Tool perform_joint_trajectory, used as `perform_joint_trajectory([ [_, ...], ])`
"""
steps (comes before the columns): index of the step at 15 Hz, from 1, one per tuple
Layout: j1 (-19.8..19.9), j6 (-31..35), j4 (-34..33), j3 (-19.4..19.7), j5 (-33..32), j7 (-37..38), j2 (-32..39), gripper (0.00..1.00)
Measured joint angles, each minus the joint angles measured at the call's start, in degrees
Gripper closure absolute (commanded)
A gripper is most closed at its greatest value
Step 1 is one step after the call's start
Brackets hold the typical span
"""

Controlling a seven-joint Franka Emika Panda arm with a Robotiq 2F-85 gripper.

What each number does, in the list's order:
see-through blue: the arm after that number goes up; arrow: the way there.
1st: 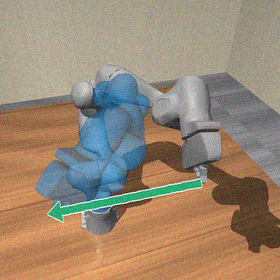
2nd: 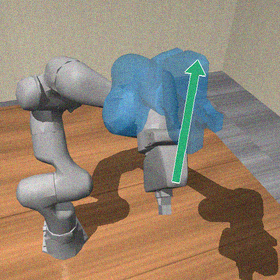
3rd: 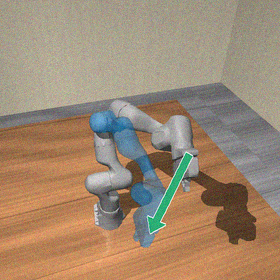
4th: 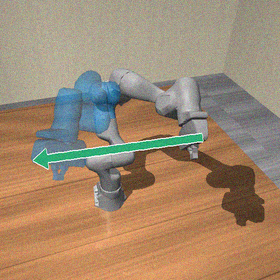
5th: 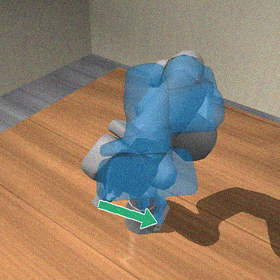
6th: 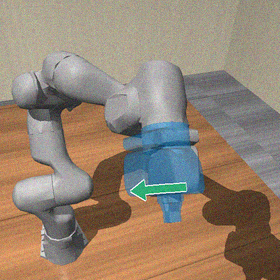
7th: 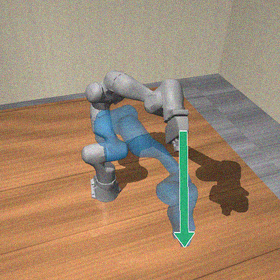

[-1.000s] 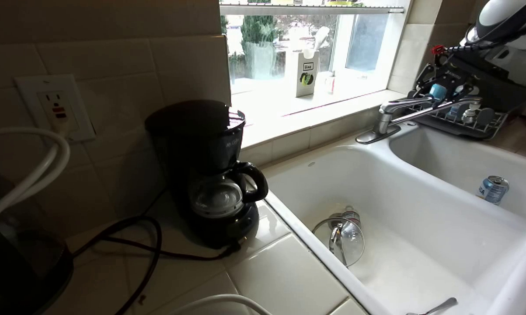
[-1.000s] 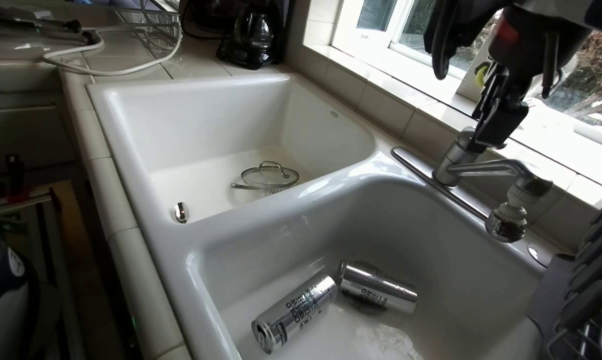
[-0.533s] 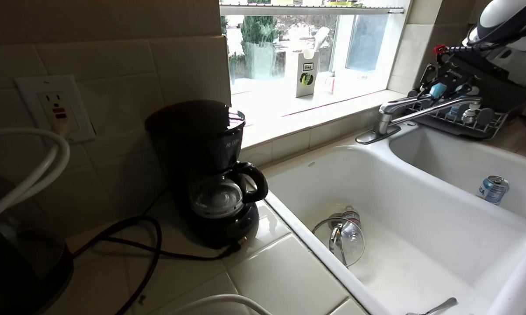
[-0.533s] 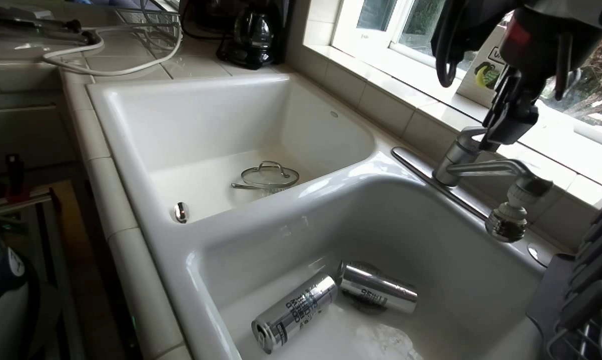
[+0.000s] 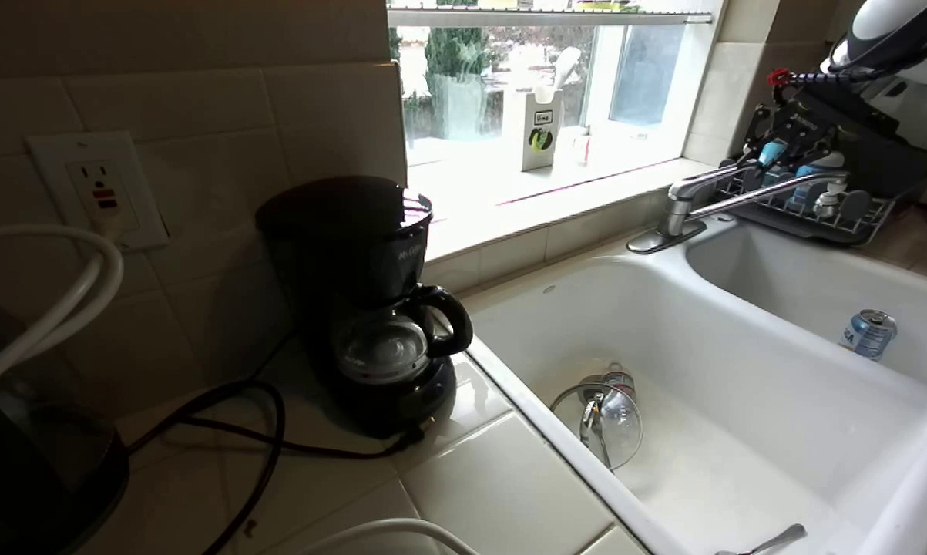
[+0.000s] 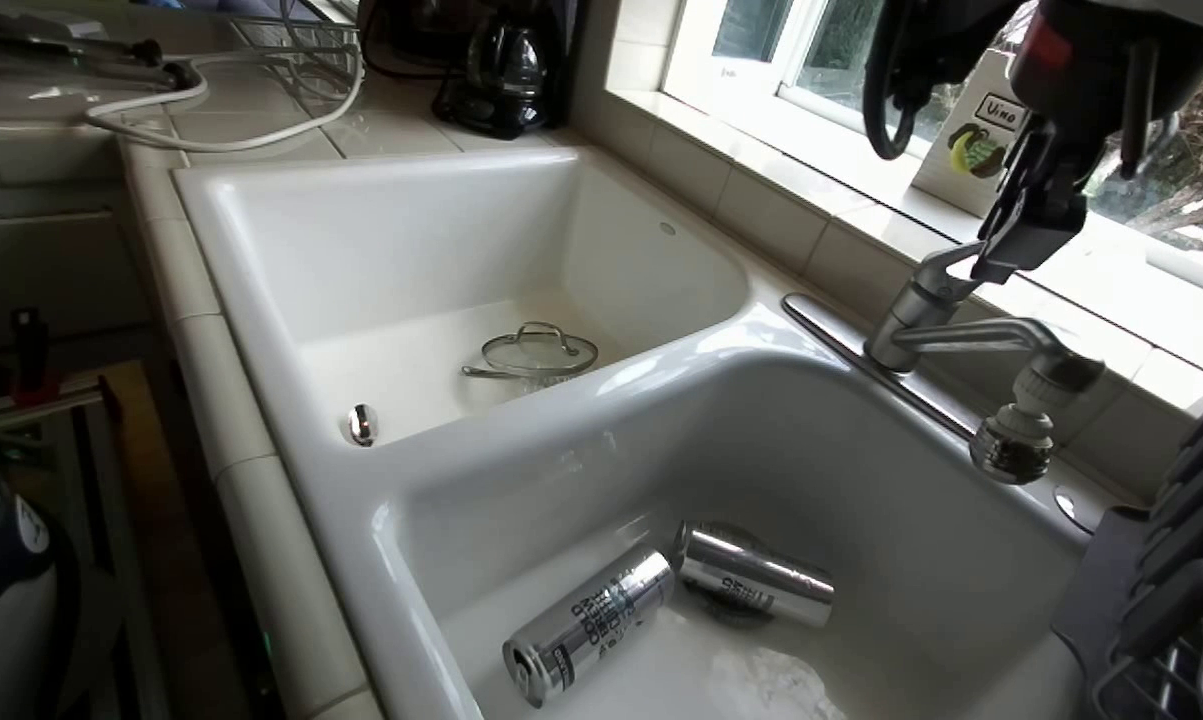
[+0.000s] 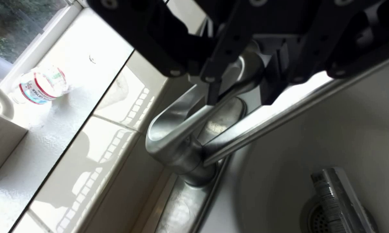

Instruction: Open the tap, then close it

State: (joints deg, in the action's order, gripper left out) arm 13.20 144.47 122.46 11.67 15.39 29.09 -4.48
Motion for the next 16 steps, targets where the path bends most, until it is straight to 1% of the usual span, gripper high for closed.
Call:
perform_joint_trajectory([
  [2, -0.19, 0.65, 0.40, -0.10, -0.01, -0.34, -0.45, 0.72],
  [6, -0.50, 3.08, 1.56, -0.43, -0.11, -2.60, -1.28, 0.71],
  [13, -0.91, 10.61, 3.74, -2.19, -2.22, -5.23, -2.45, 0.83],
  [16, -1.10, 12.08, 3.92, -2.59, -3.17, -5.73, -2.48, 0.84],
])
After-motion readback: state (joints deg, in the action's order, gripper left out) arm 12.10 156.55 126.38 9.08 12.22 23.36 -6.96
